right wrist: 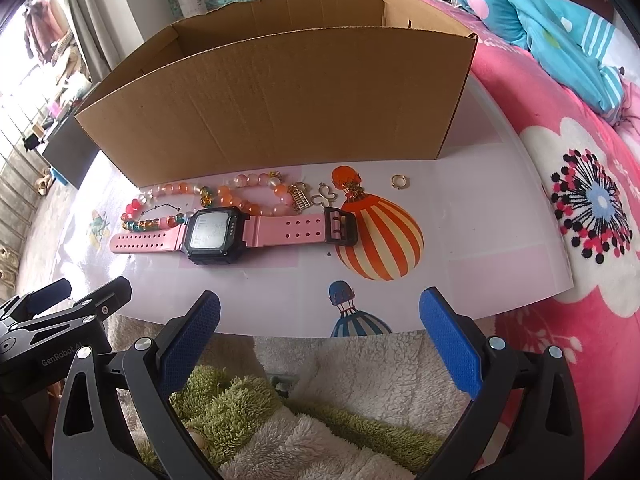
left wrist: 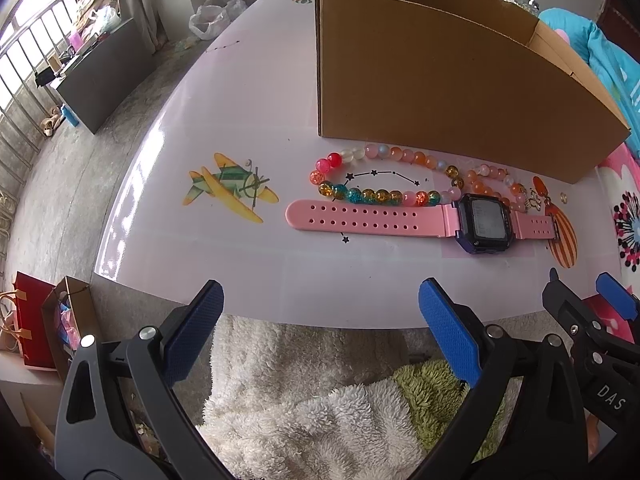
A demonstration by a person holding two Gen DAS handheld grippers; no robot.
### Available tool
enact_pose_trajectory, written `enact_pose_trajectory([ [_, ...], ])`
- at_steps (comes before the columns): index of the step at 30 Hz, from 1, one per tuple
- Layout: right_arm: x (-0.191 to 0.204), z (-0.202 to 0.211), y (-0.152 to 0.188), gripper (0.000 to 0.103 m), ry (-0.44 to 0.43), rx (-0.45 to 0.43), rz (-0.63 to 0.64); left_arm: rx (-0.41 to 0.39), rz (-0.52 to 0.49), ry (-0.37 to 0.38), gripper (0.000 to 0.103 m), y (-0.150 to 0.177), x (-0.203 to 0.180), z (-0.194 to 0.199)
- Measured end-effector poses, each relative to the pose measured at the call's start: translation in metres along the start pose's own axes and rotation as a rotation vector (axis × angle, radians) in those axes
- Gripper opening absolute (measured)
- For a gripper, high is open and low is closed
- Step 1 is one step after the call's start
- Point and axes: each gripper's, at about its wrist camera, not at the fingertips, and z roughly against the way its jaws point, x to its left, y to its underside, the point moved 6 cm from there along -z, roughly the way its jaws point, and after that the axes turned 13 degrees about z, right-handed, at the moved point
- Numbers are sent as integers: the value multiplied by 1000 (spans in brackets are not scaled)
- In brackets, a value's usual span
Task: Organize jewelry
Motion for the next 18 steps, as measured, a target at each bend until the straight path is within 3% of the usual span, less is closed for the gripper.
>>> enact_pose_trajectory([
  [18, 1, 0, -1, 97, 2, 0, 1, 7, 0, 1, 95, 1, 2, -2],
])
